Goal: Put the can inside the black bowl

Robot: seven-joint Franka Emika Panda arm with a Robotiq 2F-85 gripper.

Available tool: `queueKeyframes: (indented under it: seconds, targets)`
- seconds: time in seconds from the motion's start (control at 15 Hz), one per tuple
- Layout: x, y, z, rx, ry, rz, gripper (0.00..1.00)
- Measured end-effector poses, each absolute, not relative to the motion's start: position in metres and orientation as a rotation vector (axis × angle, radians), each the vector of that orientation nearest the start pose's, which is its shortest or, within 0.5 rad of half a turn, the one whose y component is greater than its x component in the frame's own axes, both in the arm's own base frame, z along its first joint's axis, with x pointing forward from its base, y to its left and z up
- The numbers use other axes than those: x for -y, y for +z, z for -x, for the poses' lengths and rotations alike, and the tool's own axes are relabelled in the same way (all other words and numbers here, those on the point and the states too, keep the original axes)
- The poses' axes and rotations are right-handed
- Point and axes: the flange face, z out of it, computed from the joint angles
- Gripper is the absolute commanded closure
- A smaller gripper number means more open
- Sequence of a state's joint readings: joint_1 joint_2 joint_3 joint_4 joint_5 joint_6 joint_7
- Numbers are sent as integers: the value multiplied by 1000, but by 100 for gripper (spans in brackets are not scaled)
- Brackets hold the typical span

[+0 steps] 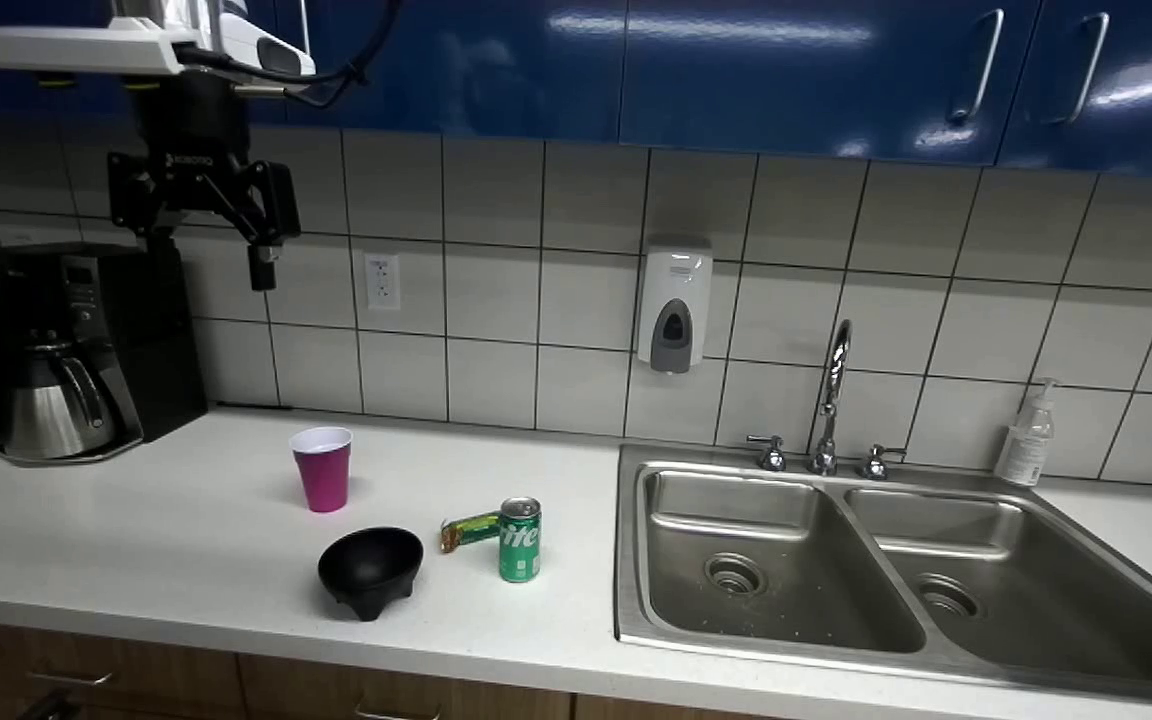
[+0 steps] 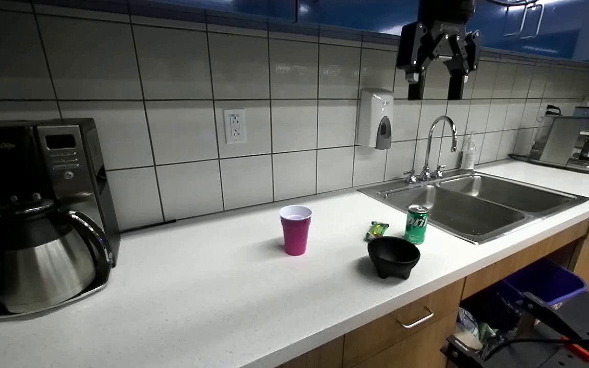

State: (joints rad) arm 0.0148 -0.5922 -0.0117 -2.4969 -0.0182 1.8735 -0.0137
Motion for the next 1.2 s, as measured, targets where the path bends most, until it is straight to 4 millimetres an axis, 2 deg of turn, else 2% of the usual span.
queueKeyframes:
  seconds: [0.73,1.2]
  targets:
    - [0,483,-366,39,51,3152,0]
    - [0,471,-369,30,-15,3152,0]
